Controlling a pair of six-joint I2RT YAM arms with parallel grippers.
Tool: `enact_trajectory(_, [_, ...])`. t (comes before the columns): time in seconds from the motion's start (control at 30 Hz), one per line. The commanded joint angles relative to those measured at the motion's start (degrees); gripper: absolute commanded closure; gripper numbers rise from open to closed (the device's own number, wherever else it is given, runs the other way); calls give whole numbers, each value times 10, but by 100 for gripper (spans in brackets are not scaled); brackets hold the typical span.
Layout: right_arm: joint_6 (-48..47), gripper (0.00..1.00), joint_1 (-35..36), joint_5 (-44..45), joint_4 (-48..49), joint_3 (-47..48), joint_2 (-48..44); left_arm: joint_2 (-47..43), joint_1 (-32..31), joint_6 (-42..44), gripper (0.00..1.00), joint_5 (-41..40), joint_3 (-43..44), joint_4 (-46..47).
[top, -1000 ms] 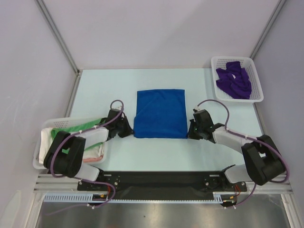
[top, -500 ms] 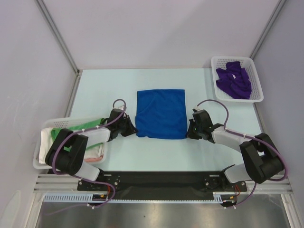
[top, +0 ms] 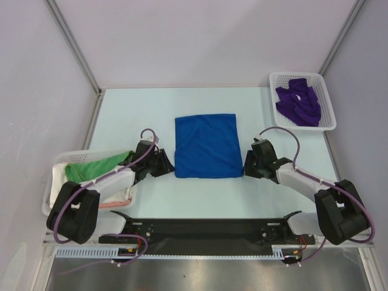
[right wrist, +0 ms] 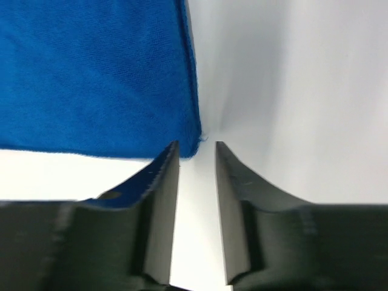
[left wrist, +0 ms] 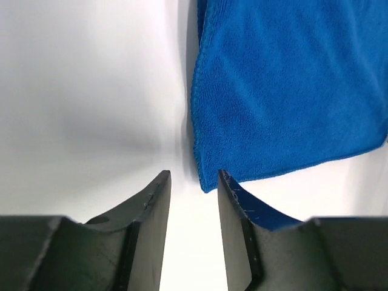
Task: Fold and stack the towels
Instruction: Fold the towel
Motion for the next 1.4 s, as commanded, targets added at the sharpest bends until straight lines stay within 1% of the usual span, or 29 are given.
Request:
enact_trajectory(0.0, [-3, 63, -3, 8, -20, 27, -43, -31, -2, 17, 57, -40, 50, -37])
enact_trajectory(0.03, [-7, 62, -4, 10, -24, 40, -46, -26, 5, 18, 57, -46, 96, -44])
enact_trajectory(0.07, [-10, 61, -10, 13, -34, 55, -46, -3, 9, 21, 57, -49, 121, -48])
enact_trajectory(0.1, [-22, 61, -15, 18, -36, 92, -38, 13, 13, 22, 57, -53, 171, -47])
enact_trajectory(0.13, [-27, 61, -22, 16, -36, 113, -27, 35, 24, 22, 57, -55, 198, -48])
enact_trajectory(0.17, [-34, 62, -30, 11, -33, 136, -16, 58, 31, 22, 58, -49, 226, -50])
enact_trajectory(0.2, [-41, 62, -44, 5, -25, 158, -2, 105, 35, 23, 62, -46, 280, -48])
enact_trajectory(0.23, [-61, 62, -51, 6, -21, 210, 40, 127, 41, 25, 63, -50, 305, -48])
enact_trajectory(0.27, [-71, 64, -54, 10, -14, 237, 62, 151, 42, 27, 64, -54, 334, -55])
enact_trajectory(0.3, [-77, 64, -68, 9, -11, 261, 88, 205, 45, 30, 65, -54, 391, -67])
enact_trajectory(0.33, [-89, 64, -76, 2, -7, 311, 132, 229, 46, 32, 66, -54, 420, -73])
enact_trajectory(0.4, [-93, 65, -94, -34, 11, 358, 180, 285, 49, 39, 68, -49, 475, -92])
enact_trajectory(0.43, [-97, 66, -106, -40, 14, 381, 202, 333, 51, 43, 70, -42, 522, -99])
enact_trajectory(0.47, [-104, 66, -109, -42, 17, 427, 248, 354, 51, 47, 71, -39, 546, -108])
enact_trajectory(0.5, [-109, 66, -112, -44, 12, 451, 269, 373, 52, 51, 71, -40, 586, -120])
enact_trajectory(0.53, [-112, 66, -118, -48, 8, 475, 295, 407, 54, 53, 71, -41, 604, -126])
enact_trajectory(0.57, [-123, 66, -119, -54, 5, 522, 334, 419, 55, 57, 70, -38, 619, -131])
enact_trajectory(0.6, [-126, 65, -120, -54, -1, 541, 356, 433, 56, 58, 69, -36, 645, -136])
enact_trajectory(0.67, [-129, 64, -123, -60, -13, 582, 391, 460, 60, 63, 67, -42, 668, -146])
enact_trajectory(0.73, [-129, 63, -124, -72, -22, 632, 445, 480, 62, 69, 67, -50, 699, -176])
enact_trajectory(0.87, [-126, 63, -124, -77, -28, 657, 475, 499, 64, 79, 65, -61, 727, -198])
enact_trajectory(1.17, [-127, 61, -124, -80, -25, 650, 492, 515, 65, 83, 64, -72, 718, -208])
enact_trajectory(1.37, [-128, 61, -124, -81, -26, 650, 492, 515, 65, 81, 59, -74, 701, -202])
